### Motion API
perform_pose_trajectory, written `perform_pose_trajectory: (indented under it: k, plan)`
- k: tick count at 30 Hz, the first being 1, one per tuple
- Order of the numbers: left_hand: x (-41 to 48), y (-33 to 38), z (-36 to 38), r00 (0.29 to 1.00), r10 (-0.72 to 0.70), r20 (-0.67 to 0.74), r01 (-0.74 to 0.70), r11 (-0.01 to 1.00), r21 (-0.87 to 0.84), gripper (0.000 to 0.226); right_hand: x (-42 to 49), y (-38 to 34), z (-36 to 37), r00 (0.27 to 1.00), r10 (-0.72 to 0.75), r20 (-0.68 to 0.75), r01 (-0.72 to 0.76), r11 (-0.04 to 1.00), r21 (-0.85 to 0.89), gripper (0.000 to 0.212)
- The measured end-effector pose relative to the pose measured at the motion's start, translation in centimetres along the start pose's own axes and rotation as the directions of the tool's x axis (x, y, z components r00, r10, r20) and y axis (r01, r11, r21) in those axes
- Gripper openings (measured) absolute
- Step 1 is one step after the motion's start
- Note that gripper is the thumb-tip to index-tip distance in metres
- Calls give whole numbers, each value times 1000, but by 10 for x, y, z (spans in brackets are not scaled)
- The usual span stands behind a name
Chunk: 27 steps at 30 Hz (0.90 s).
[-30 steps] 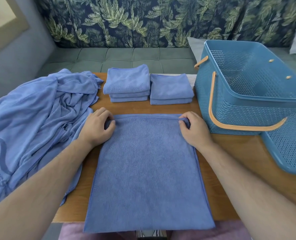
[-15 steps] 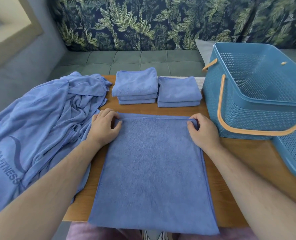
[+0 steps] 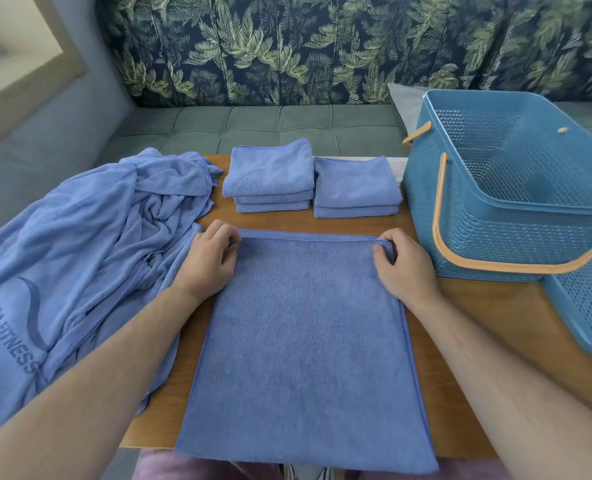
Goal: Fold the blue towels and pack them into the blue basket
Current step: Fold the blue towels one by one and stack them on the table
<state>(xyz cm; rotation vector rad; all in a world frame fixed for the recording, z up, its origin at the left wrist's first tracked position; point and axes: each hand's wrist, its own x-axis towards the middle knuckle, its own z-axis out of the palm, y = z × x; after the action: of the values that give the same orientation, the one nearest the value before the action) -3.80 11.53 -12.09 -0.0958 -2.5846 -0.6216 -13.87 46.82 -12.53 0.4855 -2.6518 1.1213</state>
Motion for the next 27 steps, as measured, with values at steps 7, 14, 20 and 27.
perform_pose_trajectory:
  k: [7,14,20,27]
  plan:
    - [1,-3,2,997,-72,-32,70,995,-64,21,2,0,0,999,12,-32,-13,999,-37,8]
    - [4,-4,5,991,-131,-16,131,991,4,11,3,-1,4,1000,-22,-13,20,989,-145,20]
    - [4,-5,7,984,-177,30,177,984,7,11,3,1,9,999,-33,16,35,986,-164,15]
    - [9,-3,9,973,-203,113,189,974,124,8,4,-2,10,994,-110,28,113,924,-365,8]
